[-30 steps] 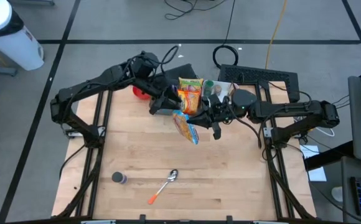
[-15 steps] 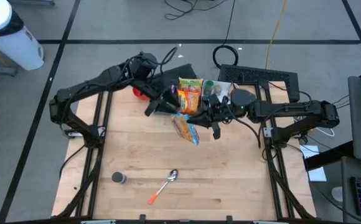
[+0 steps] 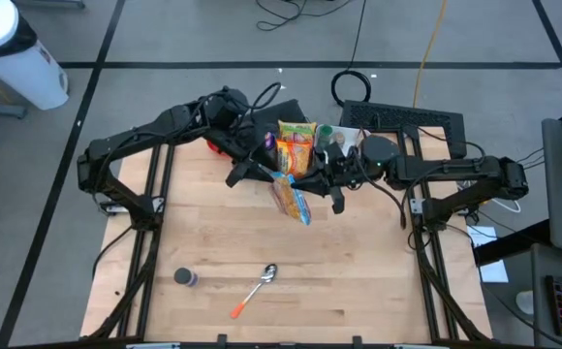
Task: Pick & Place Food Item
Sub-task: Put the blue noodle pack into the right black bin
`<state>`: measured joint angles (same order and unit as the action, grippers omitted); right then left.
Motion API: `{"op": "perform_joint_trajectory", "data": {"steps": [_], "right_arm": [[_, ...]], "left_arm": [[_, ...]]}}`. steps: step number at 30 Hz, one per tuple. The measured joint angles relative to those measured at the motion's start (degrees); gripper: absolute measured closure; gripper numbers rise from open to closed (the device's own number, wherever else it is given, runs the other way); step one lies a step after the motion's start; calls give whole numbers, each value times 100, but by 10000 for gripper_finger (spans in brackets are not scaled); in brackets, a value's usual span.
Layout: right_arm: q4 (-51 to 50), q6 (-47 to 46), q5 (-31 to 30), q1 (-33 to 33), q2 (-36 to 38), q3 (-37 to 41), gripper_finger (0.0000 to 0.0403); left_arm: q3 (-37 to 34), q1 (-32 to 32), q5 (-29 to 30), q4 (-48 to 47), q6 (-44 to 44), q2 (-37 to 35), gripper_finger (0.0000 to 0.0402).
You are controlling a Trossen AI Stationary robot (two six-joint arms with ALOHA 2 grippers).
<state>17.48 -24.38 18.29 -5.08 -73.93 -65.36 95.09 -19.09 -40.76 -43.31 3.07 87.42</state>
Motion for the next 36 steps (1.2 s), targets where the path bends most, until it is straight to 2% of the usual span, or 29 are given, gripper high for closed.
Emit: {"op": "perform_joint_trajectory", "data": {"steps": [17, 21, 32, 36], "right_arm": [[71, 0, 6, 2, -2, 0, 403], [71, 0, 8, 2, -2, 0, 403], [63, -2, 6, 4, -2, 0, 403], [56, -2, 6, 4, -2, 0, 403]], "left_arm": [[0, 86, 31, 30, 9, 0, 208], [0, 87, 33, 65, 8, 0, 242], [0, 85, 31, 164, 58, 0, 384], [0, 87, 33, 164, 204, 0, 393]]}}
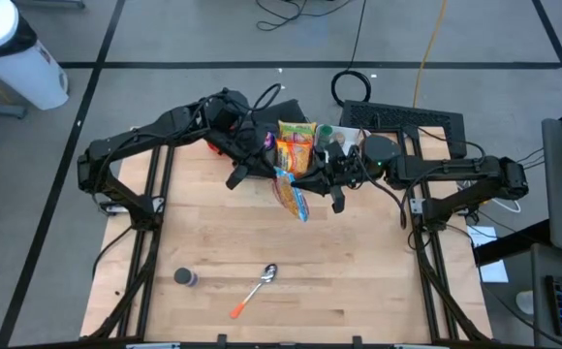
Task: Pick & Place Food Item
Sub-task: Put the blue noodle pack into the right black bin
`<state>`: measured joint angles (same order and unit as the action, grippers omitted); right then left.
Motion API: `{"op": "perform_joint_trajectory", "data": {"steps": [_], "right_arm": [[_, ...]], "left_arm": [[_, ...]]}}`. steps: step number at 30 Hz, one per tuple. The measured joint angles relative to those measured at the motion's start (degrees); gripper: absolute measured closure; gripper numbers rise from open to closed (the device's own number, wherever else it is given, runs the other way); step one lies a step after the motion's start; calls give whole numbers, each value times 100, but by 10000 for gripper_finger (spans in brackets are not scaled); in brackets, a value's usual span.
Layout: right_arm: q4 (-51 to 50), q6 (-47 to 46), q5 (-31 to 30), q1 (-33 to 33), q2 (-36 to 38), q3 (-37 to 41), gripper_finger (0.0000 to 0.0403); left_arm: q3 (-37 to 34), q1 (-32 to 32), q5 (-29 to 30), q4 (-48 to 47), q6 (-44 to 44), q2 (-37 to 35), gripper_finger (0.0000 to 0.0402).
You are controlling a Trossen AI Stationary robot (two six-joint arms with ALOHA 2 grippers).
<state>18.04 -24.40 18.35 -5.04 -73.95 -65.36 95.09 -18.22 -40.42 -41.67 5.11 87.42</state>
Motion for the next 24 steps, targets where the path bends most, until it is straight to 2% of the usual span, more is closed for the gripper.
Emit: {"op": "perform_joint_trajectory", "data": {"steps": [9, 12, 16, 24], "right_arm": [[-46, -2, -26, -2, 0, 0, 402], [-46, -100, -104, -52, 0, 0, 389], [-65, -257, -166, -174, 2, -4, 348], [-87, -290, -166, -476, 9, -4, 234]], "left_arm": [[0, -15, 212, -2, 30, 0, 398], [0, -83, 274, -9, 13, -17, 399], [0, -175, 305, -24, -133, -47, 399], [4, -280, 602, -22, -451, -98, 399]]}}
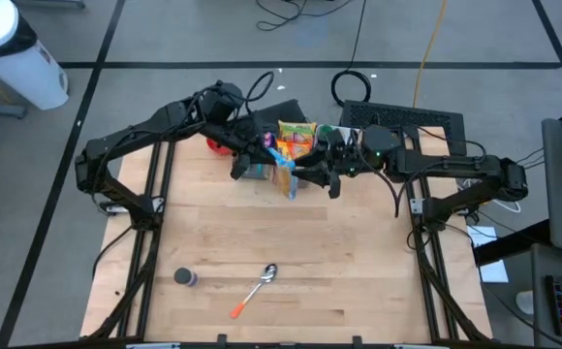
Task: Pick & Place Food Item
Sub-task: Put the blue noodle pack into the right black bin
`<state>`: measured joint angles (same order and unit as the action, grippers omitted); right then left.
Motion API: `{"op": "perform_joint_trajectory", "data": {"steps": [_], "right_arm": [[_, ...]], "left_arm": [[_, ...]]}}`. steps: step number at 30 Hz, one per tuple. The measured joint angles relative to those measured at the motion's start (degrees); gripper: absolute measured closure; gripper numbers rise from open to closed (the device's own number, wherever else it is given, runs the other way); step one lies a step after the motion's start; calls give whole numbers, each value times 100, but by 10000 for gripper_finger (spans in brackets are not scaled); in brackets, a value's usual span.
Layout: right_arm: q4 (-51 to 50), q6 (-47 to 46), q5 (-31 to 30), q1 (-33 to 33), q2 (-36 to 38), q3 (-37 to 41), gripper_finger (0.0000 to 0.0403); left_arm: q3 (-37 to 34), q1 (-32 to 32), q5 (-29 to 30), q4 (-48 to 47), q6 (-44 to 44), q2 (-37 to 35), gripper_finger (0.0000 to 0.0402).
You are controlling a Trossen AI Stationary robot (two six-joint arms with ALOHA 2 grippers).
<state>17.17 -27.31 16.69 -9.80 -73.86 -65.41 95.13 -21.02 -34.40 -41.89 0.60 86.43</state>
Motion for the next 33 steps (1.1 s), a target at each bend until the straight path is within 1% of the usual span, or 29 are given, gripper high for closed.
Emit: {"op": "perform_joint_trajectory", "data": {"steps": [3, 6, 10, 15, 17, 22, 28, 30, 33], "right_arm": [[-232, 214, -2, -132, 82, 0, 205], [-754, 466, -67, -312, 232, 0, 188], [-1609, 766, -651, -535, 536, 0, 177], [-2506, 1076, -1563, -665, 889, 0, 179], [-2723, 1150, -1698, -669, 998, 0, 182], [-2777, 1263, -1703, -667, 1275, 253, 181], [-2776, 1092, -2240, -671, 1736, 850, 180], [-2759, 973, -2283, -671, 1916, 1070, 182], [-2642, 806, -2286, -671, 2197, 1412, 185]], "left_arm": [[0, 3, 257, 7, -184, -2, 400], [0, 7, 538, 2, -272, 0, 399], [0, 4, 987, 9, -400, 0, 400], [0, 7, 1579, 193, -439, 103, 400], [0, 14, 1796, 311, -459, 201, 400], [0, 13, 2340, 433, -651, 527, 400], [0, 18, 2909, 655, -677, 946, 401], [0, -10, 3136, 653, -698, 1078, 401], [0, -53, 3301, 683, -737, 1238, 401]]}}
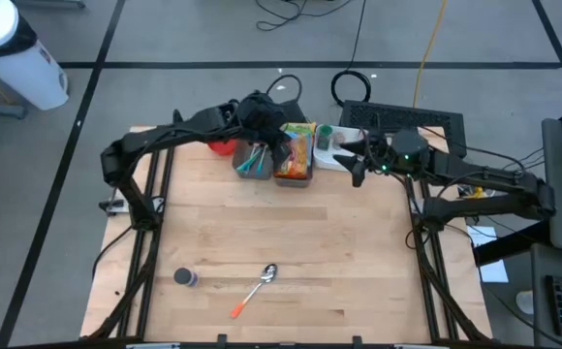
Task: Pick & Place Food Item
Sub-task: Put the blue noodle pack into the right black bin
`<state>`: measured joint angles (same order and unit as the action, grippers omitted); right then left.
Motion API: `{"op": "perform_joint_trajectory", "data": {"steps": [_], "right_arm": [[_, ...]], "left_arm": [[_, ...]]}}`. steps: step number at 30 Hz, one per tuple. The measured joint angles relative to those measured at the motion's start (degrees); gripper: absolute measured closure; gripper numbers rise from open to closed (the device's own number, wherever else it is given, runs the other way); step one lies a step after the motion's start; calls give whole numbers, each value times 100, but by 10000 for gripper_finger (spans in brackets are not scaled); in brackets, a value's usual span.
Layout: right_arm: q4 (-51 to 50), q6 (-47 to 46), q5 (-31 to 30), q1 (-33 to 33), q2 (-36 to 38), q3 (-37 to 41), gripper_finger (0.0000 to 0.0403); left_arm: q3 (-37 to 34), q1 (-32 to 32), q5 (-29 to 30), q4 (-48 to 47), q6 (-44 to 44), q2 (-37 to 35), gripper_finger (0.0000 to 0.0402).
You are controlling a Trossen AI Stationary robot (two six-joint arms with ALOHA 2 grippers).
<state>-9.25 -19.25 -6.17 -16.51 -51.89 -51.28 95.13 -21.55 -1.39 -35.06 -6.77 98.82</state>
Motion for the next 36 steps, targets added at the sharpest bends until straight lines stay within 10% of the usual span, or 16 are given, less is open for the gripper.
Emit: {"op": "perform_joint_trajectory", "data": {"steps": [36], "right_arm": [[472, -303, -5, -4, 663, 710, 193]], "left_arm": [[-646, 436, 762, 108, -862, 801, 401]]}}
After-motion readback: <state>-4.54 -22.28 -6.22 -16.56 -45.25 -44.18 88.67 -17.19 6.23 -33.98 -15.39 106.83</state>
